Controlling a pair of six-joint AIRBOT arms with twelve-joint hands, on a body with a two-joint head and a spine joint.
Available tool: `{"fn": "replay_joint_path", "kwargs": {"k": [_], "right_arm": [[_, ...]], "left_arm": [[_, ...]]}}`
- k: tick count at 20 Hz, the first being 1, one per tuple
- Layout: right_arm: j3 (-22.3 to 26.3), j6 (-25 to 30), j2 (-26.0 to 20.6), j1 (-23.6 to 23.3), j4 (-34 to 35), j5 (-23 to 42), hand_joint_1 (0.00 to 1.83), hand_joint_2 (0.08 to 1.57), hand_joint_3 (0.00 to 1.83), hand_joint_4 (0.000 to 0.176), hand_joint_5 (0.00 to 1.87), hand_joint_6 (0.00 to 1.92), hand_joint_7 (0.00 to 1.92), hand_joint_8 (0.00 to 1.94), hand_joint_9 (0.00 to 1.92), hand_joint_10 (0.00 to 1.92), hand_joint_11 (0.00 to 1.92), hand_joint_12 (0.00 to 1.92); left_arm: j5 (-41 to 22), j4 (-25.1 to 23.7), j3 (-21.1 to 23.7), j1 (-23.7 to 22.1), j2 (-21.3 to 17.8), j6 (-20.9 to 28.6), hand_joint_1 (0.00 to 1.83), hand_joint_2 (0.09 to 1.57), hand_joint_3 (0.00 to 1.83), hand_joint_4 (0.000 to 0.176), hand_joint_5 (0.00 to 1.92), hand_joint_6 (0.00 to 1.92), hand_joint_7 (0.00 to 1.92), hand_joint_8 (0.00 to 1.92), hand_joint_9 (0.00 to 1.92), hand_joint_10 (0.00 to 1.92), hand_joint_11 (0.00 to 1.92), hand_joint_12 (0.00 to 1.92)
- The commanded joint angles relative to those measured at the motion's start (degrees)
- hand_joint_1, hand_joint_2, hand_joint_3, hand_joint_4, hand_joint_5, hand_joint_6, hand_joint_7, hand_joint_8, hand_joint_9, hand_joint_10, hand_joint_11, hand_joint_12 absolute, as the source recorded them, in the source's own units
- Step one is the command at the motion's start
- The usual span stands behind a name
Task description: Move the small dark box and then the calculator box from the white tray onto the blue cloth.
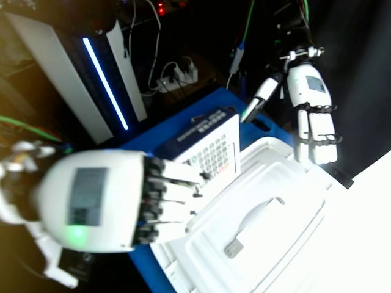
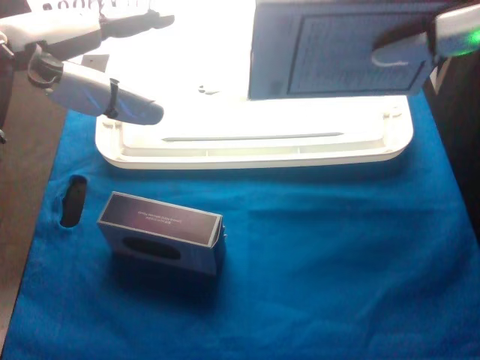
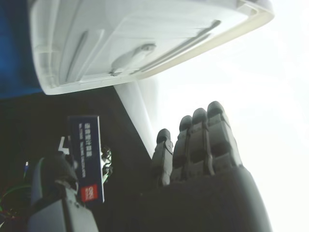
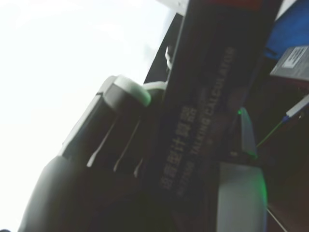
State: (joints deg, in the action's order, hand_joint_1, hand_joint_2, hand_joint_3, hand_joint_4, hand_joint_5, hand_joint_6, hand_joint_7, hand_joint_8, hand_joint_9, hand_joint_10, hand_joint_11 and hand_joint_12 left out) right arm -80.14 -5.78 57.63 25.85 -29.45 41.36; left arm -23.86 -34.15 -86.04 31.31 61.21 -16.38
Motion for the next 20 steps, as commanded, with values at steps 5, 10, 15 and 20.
{"fn": "replay_joint_path", "kwargs": {"k": [5,10,15,20], "right_arm": [[3.2,-2.1,-2.6,-0.9,3.3,6.7,1.11,1.21,0.0,0.0,0.8,1.24,1.19,1.12,1.25,1.54,1.17,1.85],[5.4,-3.0,-3.8,0.4,3.3,6.7,1.13,1.16,0.0,0.0,0.89,1.1,1.16,1.1,1.22,1.53,1.17,1.81],[7.5,-3.2,-5.1,2.9,3.7,6.7,1.16,1.11,0.0,0.0,0.99,0.95,1.31,0.81,1.28,1.42,1.2,1.78],[9.1,-4.1,-5.5,5.6,4.0,7.5,1.17,1.09,0.0,0.0,1.04,0.88,1.33,0.66,1.26,1.35,1.17,1.74]], "left_arm": [[-3.3,2.6,-1.0,-0.2,-0.1,-0.3,0.47,0.83,0.0,0.173,0.0,0.0,0.0,0.0,0.0,0.0,0.0,0.0],[-2.7,2.9,-1.4,-0.2,-0.1,-0.5,0.48,0.81,0.0,0.176,0.0,0.0,0.0,0.0,0.0,0.0,0.0,0.0],[-2.7,3.3,-1.7,-0.2,-0.2,-0.5,0.45,0.79,0.0,0.176,0.0,0.0,0.0,0.0,0.0,0.0,0.0,0.0],[-2.7,3.9,-2.2,-0.2,-0.2,-0.5,0.45,0.79,0.0,0.176,0.0,0.0,0.0,0.0,0.0,0.0,0.0,0.0]]}}
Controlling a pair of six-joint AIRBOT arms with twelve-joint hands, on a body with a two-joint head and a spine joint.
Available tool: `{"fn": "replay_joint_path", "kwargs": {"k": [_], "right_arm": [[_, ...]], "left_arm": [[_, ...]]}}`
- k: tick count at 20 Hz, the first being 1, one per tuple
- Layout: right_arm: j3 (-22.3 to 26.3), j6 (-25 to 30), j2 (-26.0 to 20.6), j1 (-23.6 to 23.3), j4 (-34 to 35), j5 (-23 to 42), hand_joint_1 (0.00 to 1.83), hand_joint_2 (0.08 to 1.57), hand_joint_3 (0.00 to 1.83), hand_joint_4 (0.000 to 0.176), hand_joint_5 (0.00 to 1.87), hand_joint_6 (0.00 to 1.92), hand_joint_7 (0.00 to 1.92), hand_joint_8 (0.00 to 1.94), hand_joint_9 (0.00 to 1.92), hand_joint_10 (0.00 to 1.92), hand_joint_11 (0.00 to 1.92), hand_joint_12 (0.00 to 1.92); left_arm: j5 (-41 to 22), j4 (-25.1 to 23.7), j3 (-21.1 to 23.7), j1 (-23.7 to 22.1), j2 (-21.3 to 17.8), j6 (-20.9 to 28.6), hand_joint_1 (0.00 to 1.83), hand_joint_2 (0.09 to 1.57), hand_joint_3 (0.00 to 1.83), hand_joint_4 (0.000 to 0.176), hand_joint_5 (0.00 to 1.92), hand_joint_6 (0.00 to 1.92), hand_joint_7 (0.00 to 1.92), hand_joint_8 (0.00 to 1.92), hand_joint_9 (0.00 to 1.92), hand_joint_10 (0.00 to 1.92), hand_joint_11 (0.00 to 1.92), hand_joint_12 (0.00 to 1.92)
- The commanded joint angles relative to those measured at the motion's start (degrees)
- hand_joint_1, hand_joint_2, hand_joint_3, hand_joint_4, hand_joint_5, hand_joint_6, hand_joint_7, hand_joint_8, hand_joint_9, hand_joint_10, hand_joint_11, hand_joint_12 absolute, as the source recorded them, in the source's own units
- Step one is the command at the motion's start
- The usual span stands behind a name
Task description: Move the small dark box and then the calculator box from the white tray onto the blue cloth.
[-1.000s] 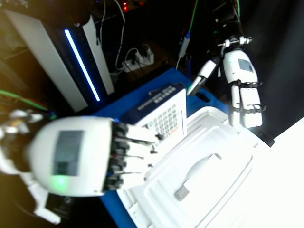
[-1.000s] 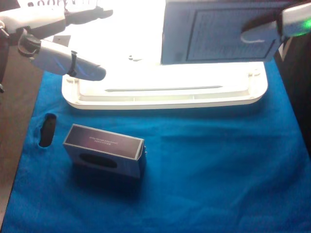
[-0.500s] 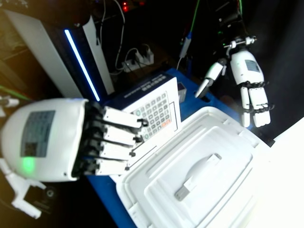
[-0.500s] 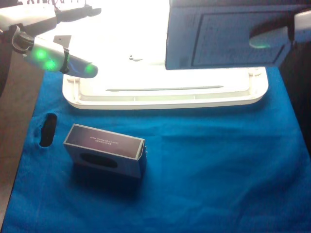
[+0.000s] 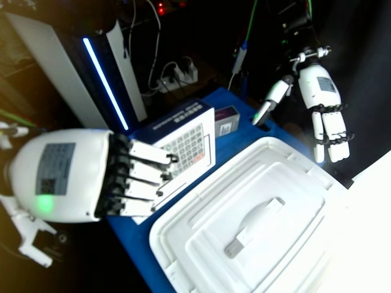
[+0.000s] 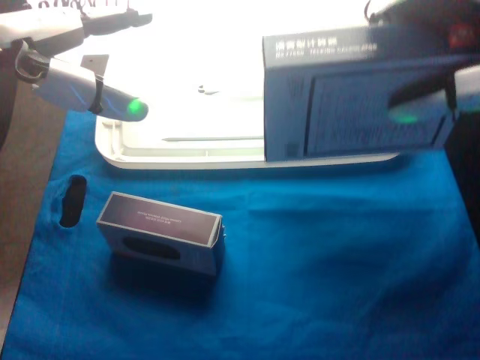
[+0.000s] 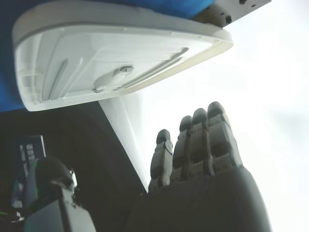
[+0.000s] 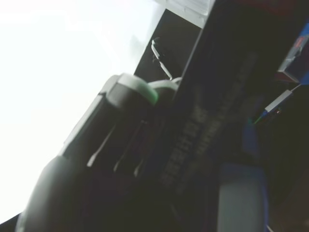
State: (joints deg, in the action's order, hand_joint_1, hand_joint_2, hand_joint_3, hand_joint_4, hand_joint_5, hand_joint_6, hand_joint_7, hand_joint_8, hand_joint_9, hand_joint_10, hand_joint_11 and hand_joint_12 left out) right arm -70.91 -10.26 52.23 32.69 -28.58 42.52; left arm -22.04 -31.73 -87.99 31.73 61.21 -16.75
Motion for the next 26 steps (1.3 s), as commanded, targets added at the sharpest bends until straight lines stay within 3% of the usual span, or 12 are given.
{"fn": "replay_joint_path", "kwargs": {"k": [1,6,8,10,14,17,22,25,26], "right_arm": [[0.1,0.3,-0.1,-0.4,3.1,6.5,1.17,1.09,0.0,0.0,1.03,0.88,1.35,0.54,1.23,1.27,1.11,1.69],[0.4,0.3,0.5,1.6,3.1,6.7,1.18,1.08,0.0,0.0,1.06,0.84,1.36,0.62,1.25,1.32,1.1,1.78],[0.3,-1.0,1.2,2.3,3.1,6.7,1.17,1.09,0.0,0.0,1.04,0.86,1.35,0.53,1.23,1.23,1.05,1.72],[-0.1,-1.0,1.8,3.1,3.1,6.7,1.17,1.11,0.0,0.0,1.0,0.93,1.36,0.51,1.21,1.27,1.04,1.74],[-0.5,-1.0,2.6,4.0,3.1,6.7,1.17,1.1,0.0,0.0,1.02,0.89,1.42,0.54,1.31,1.31,1.14,1.76],[-1.0,-1.0,3.3,4.1,3.1,6.3,1.18,1.08,0.0,0.0,1.06,0.84,1.34,0.79,1.29,1.5,1.17,1.89],[-1.6,-1.0,4.1,4.7,3.1,5.2,1.17,1.11,0.0,0.0,0.99,0.95,1.31,0.72,1.24,1.4,1.05,1.8],[-2.2,-1.0,4.7,4.9,3.2,4.8,1.18,1.09,0.0,0.0,1.04,0.86,1.35,0.83,1.28,1.44,1.12,1.84],[-2.3,-1.0,4.7,4.9,3.3,4.8,1.19,1.06,0.0,0.0,1.09,0.78,1.36,1.0,1.32,1.49,1.18,1.88]], "left_arm": [[-4.5,1.8,-0.4,-0.6,-0.2,-0.3,0.46,0.79,0.0,0.176,0.0,0.0,0.0,0.0,0.0,0.0,0.0,0.0],[-4.5,2.0,-0.5,-0.7,-0.4,-0.3,0.46,0.8,0.0,0.176,0.0,0.0,0.0,0.0,0.0,0.0,0.0,0.0],[-4.5,2.1,-0.5,-0.7,-0.4,-0.3,0.45,0.79,0.0,0.176,0.0,0.0,0.0,0.0,0.0,0.0,0.0,0.0],[-4.1,2.1,-0.3,-0.7,-0.5,-0.3,0.44,0.8,0.0,0.176,0.0,0.0,0.0,0.0,0.0,0.0,0.0,0.0],[-4.0,2.1,-0.1,-0.7,-0.7,-0.3,0.45,0.81,0.01,0.176,0.0,0.0,0.0,0.0,0.0,0.0,0.0,0.0],[-4.3,2.0,0.2,-0.7,-0.7,-0.4,0.45,0.83,0.01,0.176,0.0,0.0,0.0,0.0,0.0,0.0,0.0,0.0],[-4.6,1.9,0.4,-0.7,-0.7,-0.4,0.48,0.83,0.01,0.176,0.0,0.0,0.0,0.0,0.0,0.0,0.0,0.0],[-4.8,1.9,0.4,-0.7,-0.7,-0.4,0.47,0.83,0.0,0.176,0.0,0.0,0.0,0.0,0.0,0.0,0.0,0.0],[-4.8,1.9,0.4,-0.7,-0.7,-0.4,0.46,0.84,0.01,0.176,0.0,0.0,0.0,0.0,0.0,0.0,0.0,0.0]]}}
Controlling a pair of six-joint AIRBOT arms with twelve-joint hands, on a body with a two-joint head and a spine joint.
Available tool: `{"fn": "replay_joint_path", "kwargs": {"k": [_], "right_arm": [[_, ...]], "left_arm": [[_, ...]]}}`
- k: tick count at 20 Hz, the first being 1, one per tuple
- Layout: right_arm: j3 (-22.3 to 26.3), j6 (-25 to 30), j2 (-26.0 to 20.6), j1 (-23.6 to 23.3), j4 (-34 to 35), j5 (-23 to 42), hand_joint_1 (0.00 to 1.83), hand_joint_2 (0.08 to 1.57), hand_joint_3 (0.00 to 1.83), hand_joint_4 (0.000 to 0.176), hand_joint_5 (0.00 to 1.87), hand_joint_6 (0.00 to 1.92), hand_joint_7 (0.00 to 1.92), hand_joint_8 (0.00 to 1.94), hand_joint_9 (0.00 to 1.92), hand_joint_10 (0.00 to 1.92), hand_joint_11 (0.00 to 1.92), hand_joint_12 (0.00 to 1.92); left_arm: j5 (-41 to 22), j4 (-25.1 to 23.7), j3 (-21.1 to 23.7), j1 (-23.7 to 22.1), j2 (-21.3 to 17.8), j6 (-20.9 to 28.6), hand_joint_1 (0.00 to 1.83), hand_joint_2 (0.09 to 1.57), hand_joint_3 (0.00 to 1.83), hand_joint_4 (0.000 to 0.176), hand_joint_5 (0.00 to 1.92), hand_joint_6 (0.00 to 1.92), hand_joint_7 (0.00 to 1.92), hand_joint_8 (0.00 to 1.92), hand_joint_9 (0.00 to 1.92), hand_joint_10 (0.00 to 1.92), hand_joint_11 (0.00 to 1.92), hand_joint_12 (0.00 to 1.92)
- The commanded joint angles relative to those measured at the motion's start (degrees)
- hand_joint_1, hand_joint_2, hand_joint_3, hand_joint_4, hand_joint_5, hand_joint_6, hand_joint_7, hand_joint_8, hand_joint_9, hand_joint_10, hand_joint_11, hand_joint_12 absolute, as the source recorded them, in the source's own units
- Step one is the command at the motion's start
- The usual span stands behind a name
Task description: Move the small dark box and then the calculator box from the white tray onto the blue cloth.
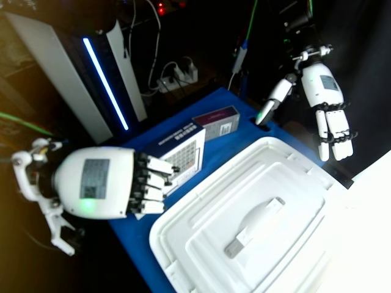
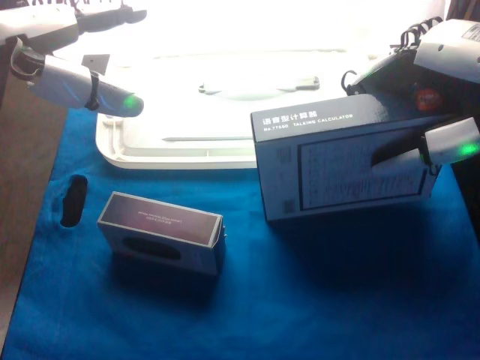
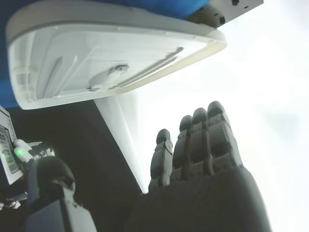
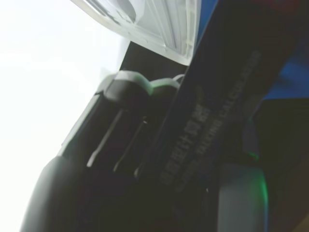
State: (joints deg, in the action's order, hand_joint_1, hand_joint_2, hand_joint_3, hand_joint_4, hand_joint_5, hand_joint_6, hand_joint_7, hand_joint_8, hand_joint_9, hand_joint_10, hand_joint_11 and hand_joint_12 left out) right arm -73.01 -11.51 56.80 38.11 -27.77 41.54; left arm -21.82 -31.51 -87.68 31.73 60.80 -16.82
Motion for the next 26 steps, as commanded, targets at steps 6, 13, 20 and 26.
{"fn": "replay_joint_path", "kwargs": {"k": [6,13,20,26], "right_arm": [[-0.5,0.2,0.5,-0.4,3.2,5.8,1.01,0.93,0.0,0.0,1.0,0.05,1.22,0.43,1.1,1.22,0.87,1.83],[-0.5,0.2,0.6,-0.4,3.4,5.9,1.07,0.84,0.0,0.0,0.79,0.0,1.07,0.0,0.8,1.08,0.67,1.77],[-0.5,0.2,0.3,-0.5,5.0,9.7,0.91,0.74,0.0,0.009,0.21,0.0,0.33,0.0,0.54,0.01,0.3,1.12],[-0.4,0.2,0.1,-0.5,6.9,14.3,0.65,0.7,0.0,0.1,0.0,0.0,0.01,0.0,0.14,0.0,0.0,0.69]], "left_arm": [[-5.1,1.7,0.1,-0.7,-0.3,-0.3,0.45,0.85,0.0,0.176,0.0,0.0,0.0,0.0,0.0,0.0,0.0,0.0],[-5.3,1.7,0.1,-0.7,-0.2,-0.3,0.48,0.84,0.0,0.176,0.0,0.0,0.0,0.0,0.0,0.0,0.0,0.0],[-5.3,1.7,0.1,-0.7,-0.2,-0.3,0.5,0.86,0.01,0.176,0.0,0.0,0.0,0.0,0.0,0.0,0.0,0.0],[-5.4,1.6,0.1,-0.7,-0.3,-0.3,0.48,0.87,0.01,0.176,0.0,0.0,0.0,0.0,0.0,0.0,0.0,0.0]]}}
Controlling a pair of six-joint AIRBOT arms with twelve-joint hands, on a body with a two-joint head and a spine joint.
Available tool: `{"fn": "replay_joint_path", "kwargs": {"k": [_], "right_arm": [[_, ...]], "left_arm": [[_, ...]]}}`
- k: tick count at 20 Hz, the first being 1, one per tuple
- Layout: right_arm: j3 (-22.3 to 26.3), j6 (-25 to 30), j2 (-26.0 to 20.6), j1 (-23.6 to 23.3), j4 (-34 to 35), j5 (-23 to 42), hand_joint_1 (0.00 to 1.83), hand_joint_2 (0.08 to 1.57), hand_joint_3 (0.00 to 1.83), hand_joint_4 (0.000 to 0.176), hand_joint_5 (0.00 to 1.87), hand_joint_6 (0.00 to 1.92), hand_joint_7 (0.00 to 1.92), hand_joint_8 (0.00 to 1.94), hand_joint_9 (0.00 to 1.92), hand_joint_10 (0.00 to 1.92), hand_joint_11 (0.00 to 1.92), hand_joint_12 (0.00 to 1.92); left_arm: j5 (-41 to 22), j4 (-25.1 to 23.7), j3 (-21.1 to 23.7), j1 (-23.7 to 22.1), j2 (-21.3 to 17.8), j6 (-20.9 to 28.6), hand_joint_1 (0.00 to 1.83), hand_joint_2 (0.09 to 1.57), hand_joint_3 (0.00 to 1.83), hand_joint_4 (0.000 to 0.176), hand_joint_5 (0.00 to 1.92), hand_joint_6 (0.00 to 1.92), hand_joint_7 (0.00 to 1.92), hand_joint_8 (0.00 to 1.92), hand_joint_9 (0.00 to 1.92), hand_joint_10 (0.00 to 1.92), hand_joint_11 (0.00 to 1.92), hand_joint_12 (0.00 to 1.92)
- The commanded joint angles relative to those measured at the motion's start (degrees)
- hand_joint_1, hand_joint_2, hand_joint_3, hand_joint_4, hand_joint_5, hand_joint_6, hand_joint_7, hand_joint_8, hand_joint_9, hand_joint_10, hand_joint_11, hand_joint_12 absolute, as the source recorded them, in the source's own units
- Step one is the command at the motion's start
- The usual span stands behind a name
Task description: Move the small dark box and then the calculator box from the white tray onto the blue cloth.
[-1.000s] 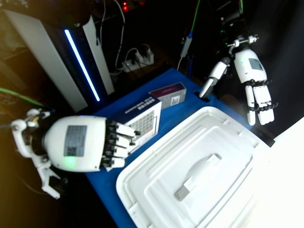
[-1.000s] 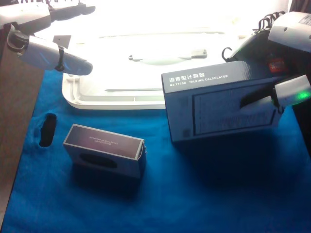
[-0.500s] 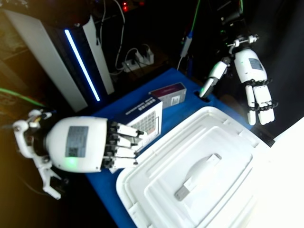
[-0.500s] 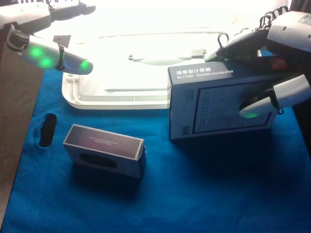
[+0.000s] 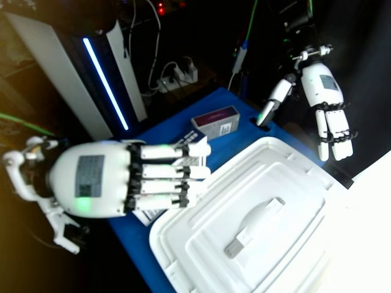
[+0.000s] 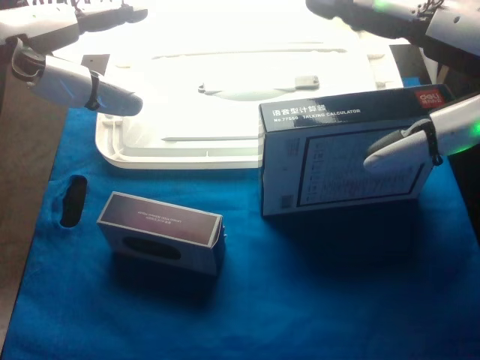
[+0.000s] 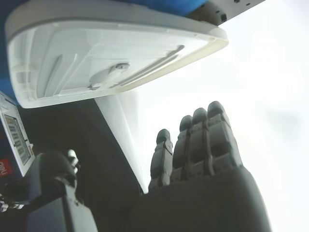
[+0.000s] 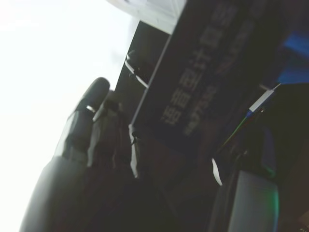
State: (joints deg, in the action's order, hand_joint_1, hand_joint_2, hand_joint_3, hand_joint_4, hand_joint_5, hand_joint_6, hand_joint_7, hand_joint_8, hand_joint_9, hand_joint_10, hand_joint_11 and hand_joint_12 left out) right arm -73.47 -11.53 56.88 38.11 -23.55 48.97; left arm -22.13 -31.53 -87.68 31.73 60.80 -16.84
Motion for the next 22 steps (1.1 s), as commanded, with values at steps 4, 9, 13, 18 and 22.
{"fn": "replay_joint_path", "kwargs": {"k": [4,9,13,18,22], "right_arm": [[-0.5,0.2,0.2,-2.1,4.2,7.7,0.75,0.7,0.01,0.176,0.0,0.0,0.0,0.0,0.0,0.0,0.0,0.52],[-1.7,-1.0,1.1,-2.9,9.3,12.8,0.69,0.82,0.0,0.176,0.0,0.0,0.0,0.0,0.19,0.05,0.14,1.05],[-1.8,-1.4,1.0,-3.0,10.7,14.0,0.63,0.77,0.0,0.176,0.0,0.0,0.0,0.0,0.13,0.01,0.02,1.2],[-1.8,-1.4,0.2,-3.0,11.8,15.8,0.65,0.77,0.0,0.176,0.0,0.0,0.0,0.0,0.06,0.01,0.0,1.04],[-1.8,-1.9,-0.2,-3.2,13.0,16.6,0.62,0.73,0.0,0.176,0.0,0.0,0.0,0.0,0.0,0.0,0.0,0.36]], "left_arm": [[-5.3,1.7,0.0,-0.7,-0.3,-0.3,0.45,0.87,0.0,0.176,0.0,0.0,0.0,0.0,0.0,0.0,0.0,0.0],[-7.4,2.1,0.4,-0.7,-0.2,-0.3,0.49,0.85,0.0,0.176,0.0,0.0,0.0,0.0,0.0,0.0,0.0,0.0],[-9.3,3.3,0.6,-0.6,-0.3,-0.3,0.45,0.87,0.01,0.176,0.0,0.0,0.0,0.0,0.0,0.0,0.0,0.0],[-12.4,7.2,1.5,1.4,-1.1,-1.7,0.49,0.94,0.01,0.176,0.0,0.0,0.0,0.0,0.0,0.0,0.02,0.01],[-15.1,11.2,2.4,2.8,-2.1,-3.6,0.45,0.9,0.0,0.176,0.0,0.0,0.0,0.0,0.0,0.0,0.0,0.0]]}}
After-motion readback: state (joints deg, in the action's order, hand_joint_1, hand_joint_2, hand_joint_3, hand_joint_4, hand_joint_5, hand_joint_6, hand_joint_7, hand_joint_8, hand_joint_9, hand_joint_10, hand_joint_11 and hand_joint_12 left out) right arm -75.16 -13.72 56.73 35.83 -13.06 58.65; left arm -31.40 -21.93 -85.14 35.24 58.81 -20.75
